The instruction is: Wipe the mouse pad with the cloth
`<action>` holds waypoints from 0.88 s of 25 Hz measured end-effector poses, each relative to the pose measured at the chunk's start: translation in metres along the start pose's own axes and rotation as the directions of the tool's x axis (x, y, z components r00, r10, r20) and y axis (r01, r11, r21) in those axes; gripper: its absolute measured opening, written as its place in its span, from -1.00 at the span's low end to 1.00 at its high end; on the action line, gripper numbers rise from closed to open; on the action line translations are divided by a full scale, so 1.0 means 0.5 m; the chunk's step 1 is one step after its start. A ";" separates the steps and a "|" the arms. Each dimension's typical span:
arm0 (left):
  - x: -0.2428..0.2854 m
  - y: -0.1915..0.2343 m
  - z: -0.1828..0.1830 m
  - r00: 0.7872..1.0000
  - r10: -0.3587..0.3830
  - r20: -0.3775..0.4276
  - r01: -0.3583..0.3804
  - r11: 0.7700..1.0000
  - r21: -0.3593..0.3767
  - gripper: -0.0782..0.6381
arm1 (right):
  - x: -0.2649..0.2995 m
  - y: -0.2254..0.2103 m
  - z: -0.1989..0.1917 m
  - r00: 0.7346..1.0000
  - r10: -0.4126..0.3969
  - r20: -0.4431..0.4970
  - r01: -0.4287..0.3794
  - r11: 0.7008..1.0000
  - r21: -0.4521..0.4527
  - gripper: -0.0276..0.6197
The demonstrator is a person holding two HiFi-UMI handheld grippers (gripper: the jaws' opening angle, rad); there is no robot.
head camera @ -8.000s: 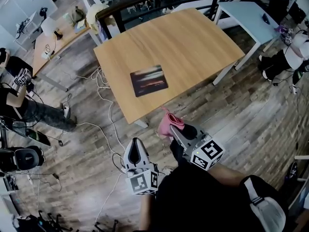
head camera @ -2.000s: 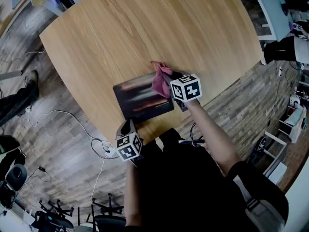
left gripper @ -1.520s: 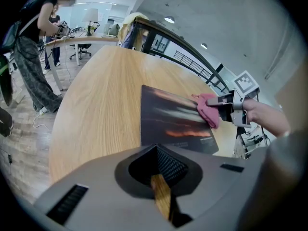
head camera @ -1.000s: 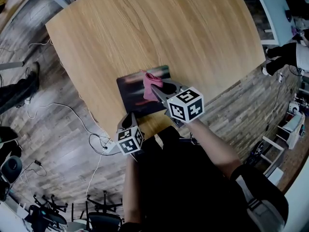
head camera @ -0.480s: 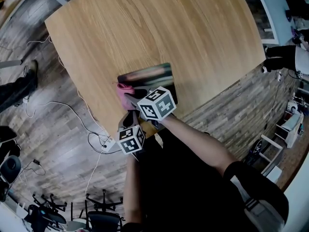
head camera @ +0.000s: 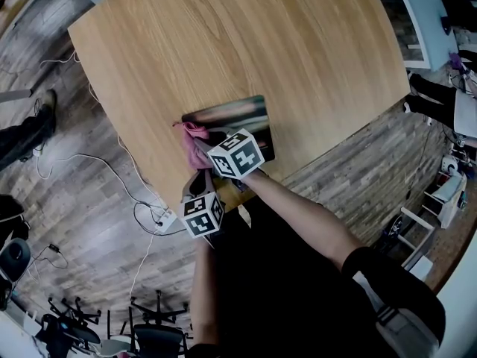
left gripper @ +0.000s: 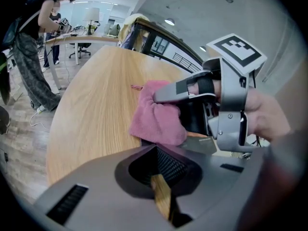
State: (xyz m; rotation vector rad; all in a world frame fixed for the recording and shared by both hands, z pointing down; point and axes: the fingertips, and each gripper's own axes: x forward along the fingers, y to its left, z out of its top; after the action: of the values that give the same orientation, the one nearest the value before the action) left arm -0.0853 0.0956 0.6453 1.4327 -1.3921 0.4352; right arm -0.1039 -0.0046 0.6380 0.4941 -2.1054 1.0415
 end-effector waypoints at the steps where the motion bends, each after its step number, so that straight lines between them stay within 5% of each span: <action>1: 0.001 0.000 0.001 1.000 0.001 0.000 -0.001 1.000 0.000 -0.72 | -0.001 -0.005 0.001 1.000 -0.006 0.000 0.006 1.000 -0.007 -0.72; 22: -0.002 0.010 -0.001 1.000 0.020 -0.007 -0.020 1.000 -0.011 -0.72 | -0.083 -0.118 -0.024 0.996 -0.091 0.015 0.091 0.996 0.017 -0.72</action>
State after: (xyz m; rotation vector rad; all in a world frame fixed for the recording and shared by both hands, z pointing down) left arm -0.0897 0.0978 0.6466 1.4079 -1.4026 0.4438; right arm -0.0354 -0.0292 0.6427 0.6024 -2.0692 1.0065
